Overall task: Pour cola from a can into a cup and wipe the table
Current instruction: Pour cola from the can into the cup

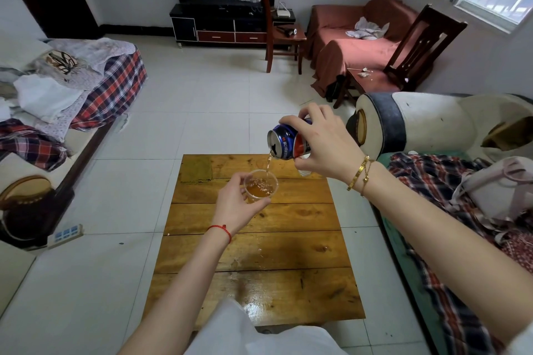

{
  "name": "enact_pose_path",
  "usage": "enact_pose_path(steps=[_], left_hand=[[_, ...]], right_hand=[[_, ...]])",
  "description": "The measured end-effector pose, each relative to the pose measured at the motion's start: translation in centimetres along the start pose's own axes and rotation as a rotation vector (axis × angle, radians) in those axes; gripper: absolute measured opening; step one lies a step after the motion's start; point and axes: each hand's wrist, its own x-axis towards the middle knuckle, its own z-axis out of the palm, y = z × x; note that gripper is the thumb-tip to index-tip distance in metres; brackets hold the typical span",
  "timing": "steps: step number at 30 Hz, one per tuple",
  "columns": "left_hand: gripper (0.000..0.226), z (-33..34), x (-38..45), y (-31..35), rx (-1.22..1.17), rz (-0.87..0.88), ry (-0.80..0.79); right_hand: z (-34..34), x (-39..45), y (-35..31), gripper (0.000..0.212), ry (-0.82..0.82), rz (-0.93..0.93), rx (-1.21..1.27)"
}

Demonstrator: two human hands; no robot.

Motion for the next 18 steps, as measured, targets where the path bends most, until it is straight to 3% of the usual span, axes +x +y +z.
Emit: enact_pose_path(steps=[12, 18], left_hand=[[0.069, 0.5, 0.4, -0.6, -0.010, -0.011, 0.003], [0.070, 0.7, 0.8, -1.0, -0.030, -0.017, 0.017]], right_hand=[[1.0, 0.5, 0.4, 0.072, 0.016, -0.009, 0.012], [3.1, 0.6, 0.6, 0.073, -0.040, 0.037, 0.133]])
